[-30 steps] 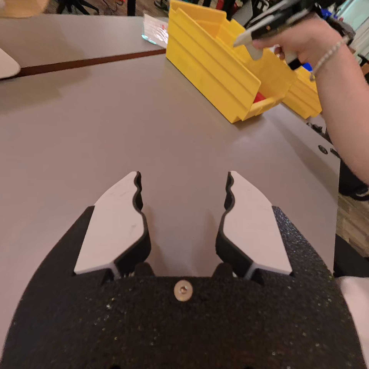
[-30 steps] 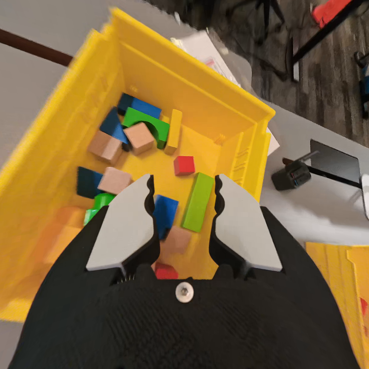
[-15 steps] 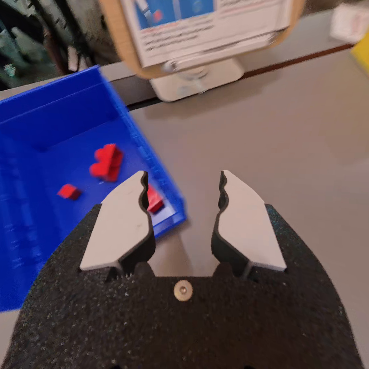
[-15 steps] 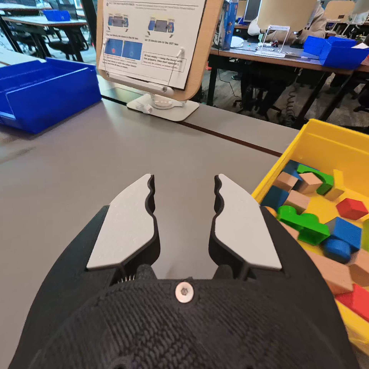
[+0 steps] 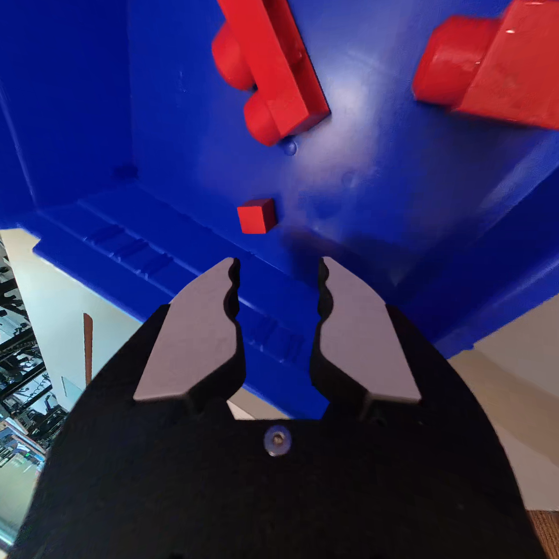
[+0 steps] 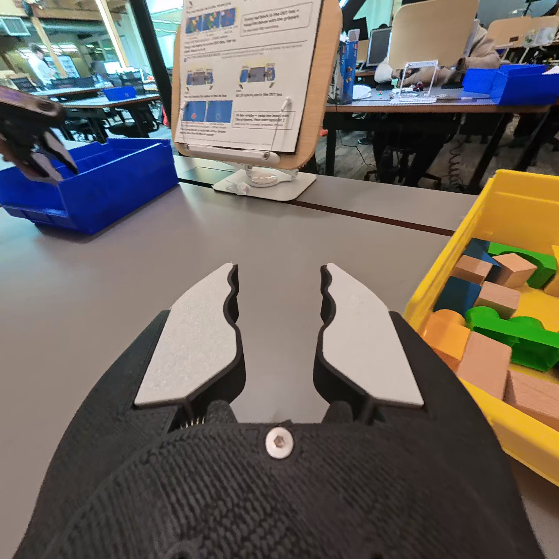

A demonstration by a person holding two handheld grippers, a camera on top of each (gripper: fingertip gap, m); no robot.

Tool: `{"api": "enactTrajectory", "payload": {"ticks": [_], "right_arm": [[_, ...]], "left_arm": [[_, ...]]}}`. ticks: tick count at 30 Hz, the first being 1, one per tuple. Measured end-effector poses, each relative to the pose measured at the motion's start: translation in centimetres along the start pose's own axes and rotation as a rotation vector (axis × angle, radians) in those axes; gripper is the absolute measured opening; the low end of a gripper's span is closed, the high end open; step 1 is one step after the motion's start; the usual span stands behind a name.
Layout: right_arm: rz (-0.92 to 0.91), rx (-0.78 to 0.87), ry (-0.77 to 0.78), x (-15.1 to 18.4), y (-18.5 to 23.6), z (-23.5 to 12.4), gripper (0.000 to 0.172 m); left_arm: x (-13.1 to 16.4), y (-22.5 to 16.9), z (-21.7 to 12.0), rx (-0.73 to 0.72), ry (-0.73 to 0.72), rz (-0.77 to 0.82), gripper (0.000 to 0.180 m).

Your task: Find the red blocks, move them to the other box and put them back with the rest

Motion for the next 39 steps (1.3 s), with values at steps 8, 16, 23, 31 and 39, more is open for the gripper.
{"api": "enactTrajectory", "payload": {"ticks": [8, 16, 23, 31, 39], "right_arm": [[-0.085, -0.013, -0.022, -0.8, 1.5, 0.0, 0.054], [-0.130, -0.035, 0.001, 0.1, 2.0, -0.1, 0.056], [-0.158, -0.045, -0.010, 0.2, 2.6, 0.6, 0.054], [-0.507, -0.081, -0.109, -2.9, 7.2, 2.2, 0.073], [-0.918, -0.293, -0.241, -6.1, 15.4, 5.3, 0.071]], "left_arm": [[-1.5, 1.7, 2.9, 0.042, 0.147, 0.063, 0.046], [-1.5, 2.0, 4.7, 0.091, 0.170, -0.004, 0.030], [-2.1, 2.2, 2.2, 0.062, 0.084, -0.084, 0.022], [-9.4, -4.5, -13.5, 0.376, -0.716, -0.331, 0.021], [-16.3, -19.3, -22.7, 0.960, -1.084, -0.246, 0.021]]}}
Point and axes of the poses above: each gripper's, where its closed fingertips meet, z out along the fingers, x out of its underside, y = z × x across the jaws, the point moved 2 cm from there along -z, back along the fingers, and after that the axes turned 6 degrees about y, right-handed, at the moved point
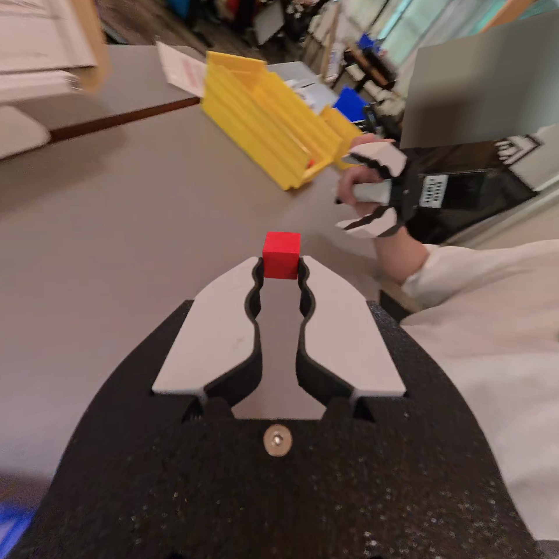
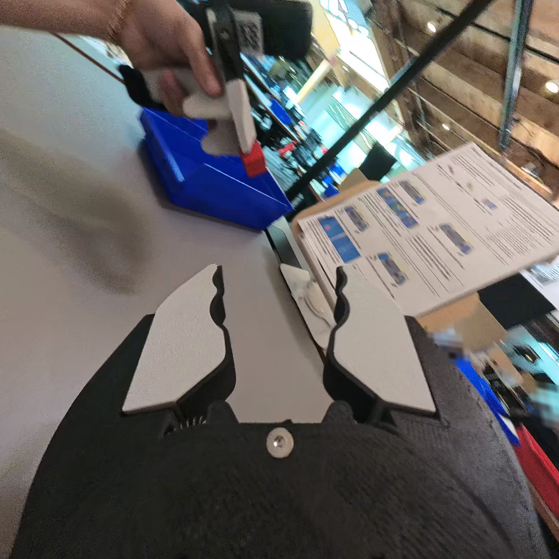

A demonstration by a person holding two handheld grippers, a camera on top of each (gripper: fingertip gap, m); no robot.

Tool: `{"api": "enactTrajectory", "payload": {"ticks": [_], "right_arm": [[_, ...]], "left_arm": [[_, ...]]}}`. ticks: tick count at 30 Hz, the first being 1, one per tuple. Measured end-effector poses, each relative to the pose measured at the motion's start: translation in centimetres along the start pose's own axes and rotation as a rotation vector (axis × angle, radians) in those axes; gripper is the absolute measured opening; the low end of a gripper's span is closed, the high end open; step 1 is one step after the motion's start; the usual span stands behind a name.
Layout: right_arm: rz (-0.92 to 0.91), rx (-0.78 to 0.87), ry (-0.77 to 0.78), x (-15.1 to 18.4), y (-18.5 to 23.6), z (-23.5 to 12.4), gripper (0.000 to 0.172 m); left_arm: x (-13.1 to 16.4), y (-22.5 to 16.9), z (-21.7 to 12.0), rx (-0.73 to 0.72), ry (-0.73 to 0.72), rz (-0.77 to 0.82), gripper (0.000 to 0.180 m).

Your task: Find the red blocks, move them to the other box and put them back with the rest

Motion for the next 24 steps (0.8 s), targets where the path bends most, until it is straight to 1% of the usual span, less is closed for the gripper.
{"api": "enactTrajectory", "payload": {"ticks": [3, 7, 13, 14, 15, 16, 18, 20, 22, 24], "right_arm": [[-0.067, -0.091, -0.069, -1.5, 1.3, 1.2, 0.062], [-0.054, -0.189, -0.128, -2.3, 2.6, 1.6, 0.053], [-0.069, -0.269, -0.123, -2.0, 3.8, 1.7, 0.045], [-0.069, -0.284, -0.130, -2.1, 4.0, 1.7, 0.038], [-0.070, -0.298, -0.134, -2.1, 4.2, 1.6, 0.025], [-0.068, -0.305, -0.137, -2.1, 4.2, 1.5, 0.022], [-0.033, -0.309, -0.136, -2.1, 4.0, 1.3, 0.022], [0.012, -0.258, -0.108, -1.5, 3.0, 1.2, 0.022], [0.076, -0.158, -0.023, 0.4, 0.7, 0.7, 0.022], [0.182, -0.025, 0.107, 3.4, -2.6, -0.6, 0.022]], "left_arm": [[0.5, -3.1, 3.7, 0.223, -0.020, -0.050, 0.021], [1.4, -4.6, 6.9, 0.367, 0.010, -0.107, 0.021], [2.3, -6.1, 8.9, 0.478, 0.064, -0.144, 0.021], [2.4, -6.3, 9.2, 0.490, 0.070, -0.148, 0.021], [2.5, -6.4, 9.4, 0.503, 0.074, -0.151, 0.021], [2.6, -6.6, 9.5, 0.515, 0.080, -0.151, 0.021], [2.5, -6.7, 9.6, 0.531, 0.056, -0.161, 0.021], [2.1, -6.2, 9.7, 0.495, 0.009, -0.167, 0.021], [2.0, -4.4, 9.8, 0.344, -0.028, -0.150, 0.040], [2.2, -1.9, 9.4, 0.140, -0.065, -0.095, 0.045]]}}
Point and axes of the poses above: each gripper's, where its closed fingertips meet, z out along the fingers, x out of its underside, y = z × x across the jaws, the point moved 2 cm from there along -z, back along the fingers, and after that the axes turned 6 degrees about y, right-handed, at the moved point
